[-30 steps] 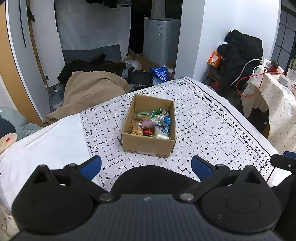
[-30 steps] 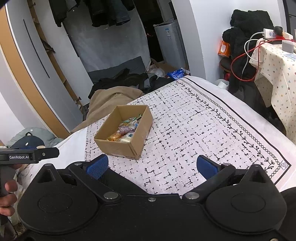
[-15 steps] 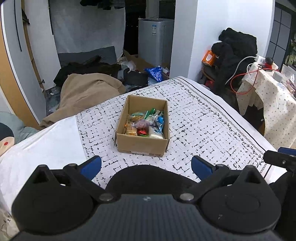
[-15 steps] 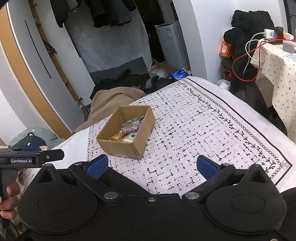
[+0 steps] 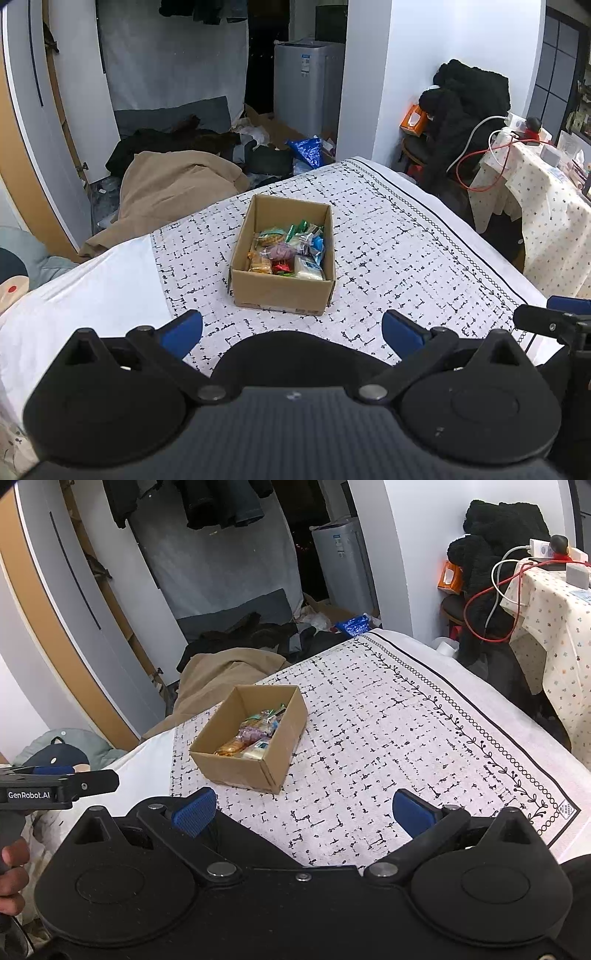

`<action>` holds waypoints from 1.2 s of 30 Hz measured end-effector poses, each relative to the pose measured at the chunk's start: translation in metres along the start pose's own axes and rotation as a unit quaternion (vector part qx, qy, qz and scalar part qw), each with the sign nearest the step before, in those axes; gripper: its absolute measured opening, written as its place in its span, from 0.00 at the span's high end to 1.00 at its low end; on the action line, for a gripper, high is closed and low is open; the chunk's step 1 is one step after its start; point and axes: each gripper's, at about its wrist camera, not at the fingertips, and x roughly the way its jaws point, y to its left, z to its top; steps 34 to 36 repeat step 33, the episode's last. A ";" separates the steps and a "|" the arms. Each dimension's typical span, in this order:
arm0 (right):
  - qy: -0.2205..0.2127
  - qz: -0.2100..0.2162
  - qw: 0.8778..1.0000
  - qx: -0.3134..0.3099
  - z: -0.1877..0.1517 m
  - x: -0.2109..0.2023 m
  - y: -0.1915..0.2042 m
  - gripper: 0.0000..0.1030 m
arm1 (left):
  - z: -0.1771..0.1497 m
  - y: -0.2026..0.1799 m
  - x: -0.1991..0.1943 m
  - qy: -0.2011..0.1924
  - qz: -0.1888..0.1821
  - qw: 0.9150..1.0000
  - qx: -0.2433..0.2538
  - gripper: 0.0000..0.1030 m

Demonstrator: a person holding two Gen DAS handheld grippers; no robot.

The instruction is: Organize snacks

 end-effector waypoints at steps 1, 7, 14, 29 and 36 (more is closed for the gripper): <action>0.000 0.000 1.000 0.000 0.000 0.000 0.000 0.00 | 0.000 0.000 0.000 0.000 -0.001 1.000 0.001 0.00; -0.001 -0.001 1.000 0.000 0.001 -0.001 0.002 0.00 | 0.001 0.000 -0.002 -0.002 -0.004 1.000 0.004 0.00; 0.004 -0.004 1.000 -0.004 0.000 0.001 0.003 0.00 | -0.001 0.003 0.000 0.001 -0.003 1.000 -0.004 0.00; 0.013 -0.008 1.000 -0.002 -0.001 0.009 0.003 0.00 | -0.006 0.008 0.007 0.005 -0.012 1.000 -0.010 0.00; 0.017 -0.010 1.000 0.000 -0.003 0.014 0.001 0.00 | -0.008 0.011 0.012 0.009 -0.010 1.000 -0.016 0.00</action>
